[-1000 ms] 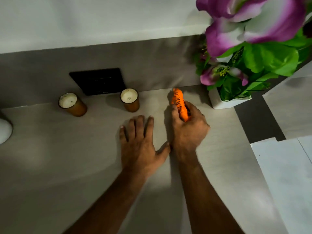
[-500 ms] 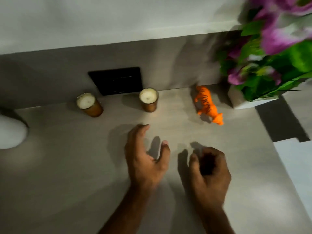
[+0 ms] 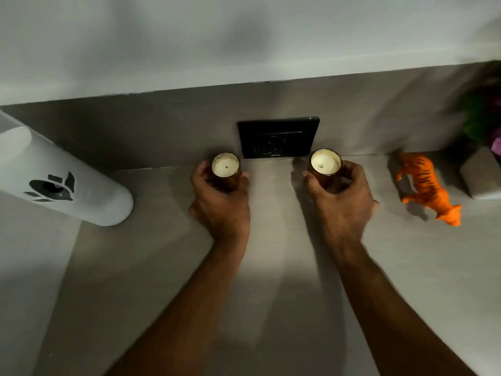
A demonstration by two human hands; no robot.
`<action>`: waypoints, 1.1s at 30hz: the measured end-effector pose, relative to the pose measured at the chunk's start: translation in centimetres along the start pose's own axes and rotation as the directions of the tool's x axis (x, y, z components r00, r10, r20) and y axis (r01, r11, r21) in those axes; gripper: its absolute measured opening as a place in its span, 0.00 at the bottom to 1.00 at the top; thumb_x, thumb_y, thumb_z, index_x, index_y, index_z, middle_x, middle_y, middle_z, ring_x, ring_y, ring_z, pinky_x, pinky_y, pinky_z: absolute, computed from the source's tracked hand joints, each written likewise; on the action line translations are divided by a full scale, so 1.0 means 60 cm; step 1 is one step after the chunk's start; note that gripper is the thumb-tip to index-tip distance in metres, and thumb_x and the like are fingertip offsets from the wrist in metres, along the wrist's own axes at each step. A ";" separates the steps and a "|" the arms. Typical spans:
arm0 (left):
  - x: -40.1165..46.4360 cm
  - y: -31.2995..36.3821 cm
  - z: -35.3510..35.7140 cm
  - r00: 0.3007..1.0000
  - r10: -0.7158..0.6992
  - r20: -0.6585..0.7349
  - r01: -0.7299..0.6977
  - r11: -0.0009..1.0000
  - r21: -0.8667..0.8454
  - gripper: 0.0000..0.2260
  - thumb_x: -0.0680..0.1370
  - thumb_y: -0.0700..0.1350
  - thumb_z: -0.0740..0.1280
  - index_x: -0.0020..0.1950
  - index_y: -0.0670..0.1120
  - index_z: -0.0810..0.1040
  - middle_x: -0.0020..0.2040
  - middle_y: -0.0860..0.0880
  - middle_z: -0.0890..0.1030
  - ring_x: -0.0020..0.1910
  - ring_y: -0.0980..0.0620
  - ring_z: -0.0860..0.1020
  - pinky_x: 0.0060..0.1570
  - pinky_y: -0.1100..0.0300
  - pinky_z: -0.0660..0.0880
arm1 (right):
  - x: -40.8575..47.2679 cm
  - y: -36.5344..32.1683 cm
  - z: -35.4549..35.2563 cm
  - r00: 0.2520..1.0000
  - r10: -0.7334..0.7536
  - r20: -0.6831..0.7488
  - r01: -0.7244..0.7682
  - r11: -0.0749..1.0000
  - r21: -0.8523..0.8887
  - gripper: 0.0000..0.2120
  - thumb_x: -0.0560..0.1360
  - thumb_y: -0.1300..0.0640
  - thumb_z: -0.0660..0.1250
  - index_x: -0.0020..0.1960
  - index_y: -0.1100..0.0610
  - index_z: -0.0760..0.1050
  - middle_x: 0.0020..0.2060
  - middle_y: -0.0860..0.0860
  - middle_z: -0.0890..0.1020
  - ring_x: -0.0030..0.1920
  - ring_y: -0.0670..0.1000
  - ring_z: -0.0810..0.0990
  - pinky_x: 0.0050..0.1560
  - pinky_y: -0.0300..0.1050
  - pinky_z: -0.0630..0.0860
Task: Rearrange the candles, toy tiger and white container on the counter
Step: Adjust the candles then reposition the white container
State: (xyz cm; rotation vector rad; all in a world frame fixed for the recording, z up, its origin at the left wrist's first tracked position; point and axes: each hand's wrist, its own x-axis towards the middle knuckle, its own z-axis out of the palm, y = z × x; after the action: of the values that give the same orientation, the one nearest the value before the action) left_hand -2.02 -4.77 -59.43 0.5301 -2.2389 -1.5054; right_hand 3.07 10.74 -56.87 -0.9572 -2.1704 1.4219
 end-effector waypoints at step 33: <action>-0.088 -0.040 -0.171 1.000 0.005 -0.007 -0.005 1.000 0.009 0.30 0.73 0.57 0.76 0.72 0.60 0.70 0.70 0.52 0.75 0.67 0.52 0.77 0.66 0.46 0.80 | -0.174 0.019 0.043 0.614 -0.281 0.738 0.710 0.605 -0.361 0.27 0.83 0.37 0.54 0.80 0.43 0.62 0.83 0.52 0.63 0.82 0.59 0.60 0.80 0.63 0.56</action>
State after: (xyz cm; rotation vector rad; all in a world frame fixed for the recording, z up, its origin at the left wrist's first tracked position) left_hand 7.96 -10.97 -58.70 0.5306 -2.2408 -1.4897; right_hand 9.10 1.92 -58.41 0.1516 -3.1701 0.7214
